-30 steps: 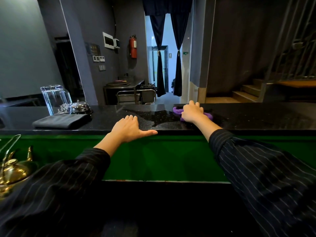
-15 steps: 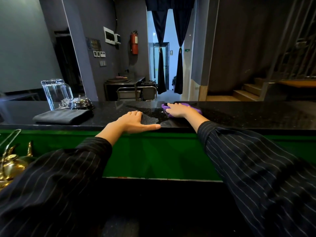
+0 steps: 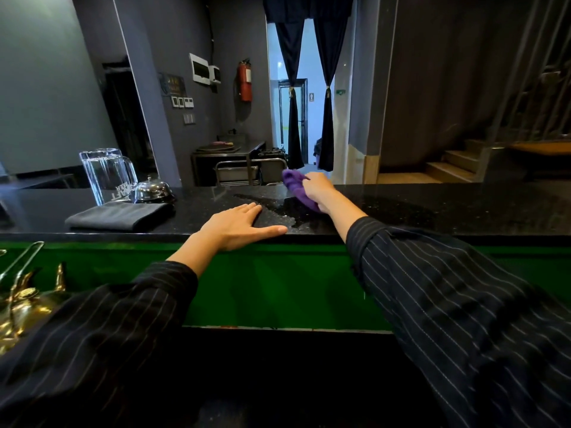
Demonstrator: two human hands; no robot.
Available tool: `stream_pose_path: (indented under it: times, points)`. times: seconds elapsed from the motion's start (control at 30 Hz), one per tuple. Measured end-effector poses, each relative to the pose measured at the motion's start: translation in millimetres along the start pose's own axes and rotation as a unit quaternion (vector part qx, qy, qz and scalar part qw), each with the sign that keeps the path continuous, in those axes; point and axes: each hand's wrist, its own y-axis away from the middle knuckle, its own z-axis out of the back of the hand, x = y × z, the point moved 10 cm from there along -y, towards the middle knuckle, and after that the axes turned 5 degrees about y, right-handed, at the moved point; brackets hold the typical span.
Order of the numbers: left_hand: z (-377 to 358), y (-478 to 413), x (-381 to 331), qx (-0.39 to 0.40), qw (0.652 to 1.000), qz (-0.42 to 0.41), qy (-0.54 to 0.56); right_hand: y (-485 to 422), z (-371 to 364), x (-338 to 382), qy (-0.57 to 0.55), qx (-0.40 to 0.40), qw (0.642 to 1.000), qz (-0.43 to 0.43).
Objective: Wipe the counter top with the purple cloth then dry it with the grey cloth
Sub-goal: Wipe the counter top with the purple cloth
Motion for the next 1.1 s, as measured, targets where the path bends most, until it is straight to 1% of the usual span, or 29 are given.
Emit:
stream_pose_path:
  times: [0.03, 0.1, 0.17, 0.2, 0.23, 0.33, 0.47, 0.6, 0.67, 0.7, 0.77, 0.8, 0.83, 0.97, 1.1]
  points:
    - [-1, -2, 2, 0.008, 1.0, 0.0, 0.008, 4, -8, 13, -0.002, 0.018, 0.999, 0.028]
    - [-5, -6, 6, 0.036, 0.999, -0.002, 0.035, 21, -30, 37, 0.038, 0.084, 0.991, 0.101]
    - [-10, -10, 11, 0.067, 0.996, -0.003, 0.057, 36, -59, 41, 0.151, 0.185, 0.961, 0.143]
    - [-11, -12, 13, 0.077, 0.995, -0.006, 0.059, 39, -68, 34, 0.209, 0.21, 0.945, 0.14]
    - [-11, -14, 16, 0.081, 0.995, -0.011, 0.056, 36, -72, 28, 0.244, 0.216, 0.935, 0.138]
    - [-6, -15, 33, 0.073, 0.997, -0.014, 0.038, 26, -76, 17, 0.286, 0.225, 0.923, 0.127]
    - [-6, -17, 52, 0.067, 0.998, -0.004, 0.002, 14, -69, 14, 0.337, 0.189, 0.917, 0.098]
    - [-4, -18, 51, 0.051, 0.999, 0.002, 0.014, 3, -77, 21, 0.336, 0.19, 0.918, 0.093]
    - [-6, -19, 51, 0.063, 0.998, -0.005, 0.003, -2, -84, 25, 0.326, 0.198, 0.919, 0.103]
    - [-5, -18, 51, 0.07, 0.997, -0.007, 0.011, 0, -87, 28, 0.32, 0.206, 0.917, 0.118]
    - [-2, -15, 56, 0.086, 0.993, 0.006, 0.081, 9, -87, 32, 0.304, 0.227, 0.912, 0.155]
    - [1, -15, 60, 0.091, 0.989, 0.008, 0.112, 14, -84, 33, 0.297, 0.234, 0.911, 0.164]
    - [3, -15, 63, 0.096, 0.988, 0.003, 0.12, 17, -80, 33, 0.29, 0.236, 0.913, 0.167]
    - [1, -20, 73, 0.068, 0.997, -0.029, 0.035, 10, -81, 38, 0.305, 0.226, 0.908, 0.178]
    - [-6, -24, 75, 0.076, 0.995, -0.046, -0.051, -12, -94, 48, 0.321, 0.23, 0.904, 0.162]
